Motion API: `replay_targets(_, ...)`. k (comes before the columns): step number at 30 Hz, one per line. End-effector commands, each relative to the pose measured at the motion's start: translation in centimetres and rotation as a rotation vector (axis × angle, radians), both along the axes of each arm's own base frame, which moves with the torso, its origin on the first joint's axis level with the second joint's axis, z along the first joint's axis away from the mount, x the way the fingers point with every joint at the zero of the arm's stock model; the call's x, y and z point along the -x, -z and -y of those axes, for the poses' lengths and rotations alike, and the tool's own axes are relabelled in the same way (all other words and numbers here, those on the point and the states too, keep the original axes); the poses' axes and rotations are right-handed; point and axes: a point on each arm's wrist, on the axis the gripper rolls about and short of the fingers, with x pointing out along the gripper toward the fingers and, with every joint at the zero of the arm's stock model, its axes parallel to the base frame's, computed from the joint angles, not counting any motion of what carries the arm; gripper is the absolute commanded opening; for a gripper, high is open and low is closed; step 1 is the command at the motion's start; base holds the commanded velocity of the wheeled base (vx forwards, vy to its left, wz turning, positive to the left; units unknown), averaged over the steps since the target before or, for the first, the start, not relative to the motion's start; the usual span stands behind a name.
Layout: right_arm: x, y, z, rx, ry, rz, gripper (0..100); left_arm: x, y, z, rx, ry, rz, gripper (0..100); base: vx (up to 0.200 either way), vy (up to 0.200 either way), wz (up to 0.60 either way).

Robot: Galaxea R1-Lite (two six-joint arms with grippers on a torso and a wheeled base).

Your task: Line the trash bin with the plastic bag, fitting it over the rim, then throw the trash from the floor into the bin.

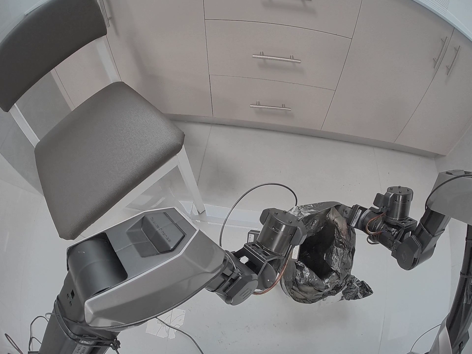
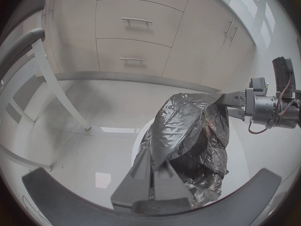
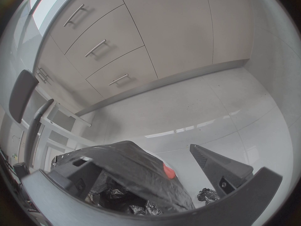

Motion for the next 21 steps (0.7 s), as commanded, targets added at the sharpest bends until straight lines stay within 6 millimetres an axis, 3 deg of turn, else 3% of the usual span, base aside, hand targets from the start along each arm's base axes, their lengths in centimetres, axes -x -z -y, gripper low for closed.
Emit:
replay_targets(1,0.1,0.1,-0.3,-0.008,-0.007,-0.008,100,0.0,0.2,0.0,-0.011,0.002,-0.001,0,0.0,0.0,0.0)
replay_targets(19,0.1,0.9,-1.7,-0.022,-0.037,-0.036,100,0.5,-0.2,0.3,-0.078,0.031,0.039,0,0.0,0.0,0.0)
replay_targets(20,0.1,0.9,-1.6,-0.023,-0.035,-0.033,100,0.5,-0.2,0.3,-0.08,0.032,0.039,100,0.0,0.0,0.0)
replay_targets(21,0.1,0.9,-1.6,-0.022,-0.035,-0.034,100,0.5,-0.1,0.3,-0.082,0.033,0.038,100,0.0,0.0,0.0)
